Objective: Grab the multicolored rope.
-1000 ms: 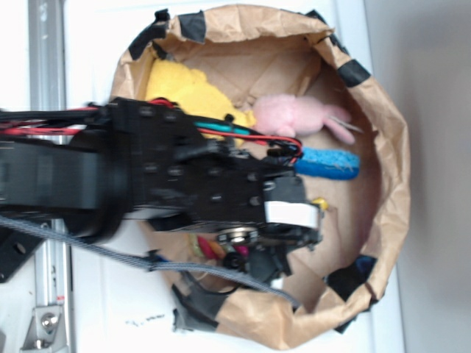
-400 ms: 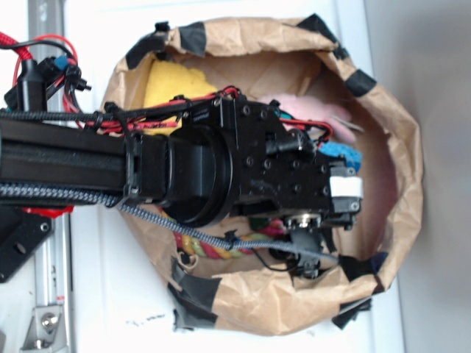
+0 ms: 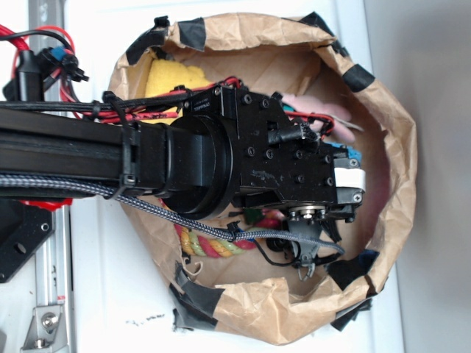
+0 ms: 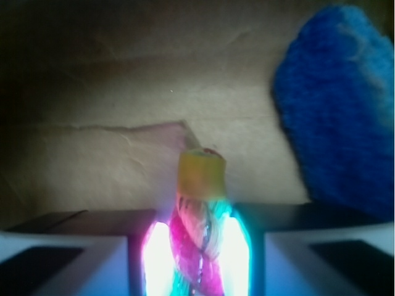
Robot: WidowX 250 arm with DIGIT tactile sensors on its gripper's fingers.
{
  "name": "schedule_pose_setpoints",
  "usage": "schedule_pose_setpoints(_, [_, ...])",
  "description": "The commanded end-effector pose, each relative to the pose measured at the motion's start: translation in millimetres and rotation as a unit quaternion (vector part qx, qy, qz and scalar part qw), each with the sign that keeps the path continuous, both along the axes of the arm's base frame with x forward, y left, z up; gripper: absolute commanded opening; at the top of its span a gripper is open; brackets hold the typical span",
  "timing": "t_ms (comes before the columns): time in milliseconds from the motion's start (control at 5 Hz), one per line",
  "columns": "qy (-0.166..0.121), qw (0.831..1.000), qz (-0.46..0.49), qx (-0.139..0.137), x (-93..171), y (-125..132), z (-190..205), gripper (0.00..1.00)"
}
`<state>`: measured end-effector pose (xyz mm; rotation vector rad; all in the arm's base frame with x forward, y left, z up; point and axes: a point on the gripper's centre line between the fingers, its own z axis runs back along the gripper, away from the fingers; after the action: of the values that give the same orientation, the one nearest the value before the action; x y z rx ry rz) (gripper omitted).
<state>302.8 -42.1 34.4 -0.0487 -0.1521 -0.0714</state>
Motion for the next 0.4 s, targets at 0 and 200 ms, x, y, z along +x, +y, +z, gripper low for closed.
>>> schedule_pose_setpoints(0, [-0.085, 0.993, -0.085, 0.013, 6, 24, 127, 0.0])
schedule_pose_setpoints(200, [-0.054, 0.995, -0.087, -0.016, -2, 22, 162, 0.0])
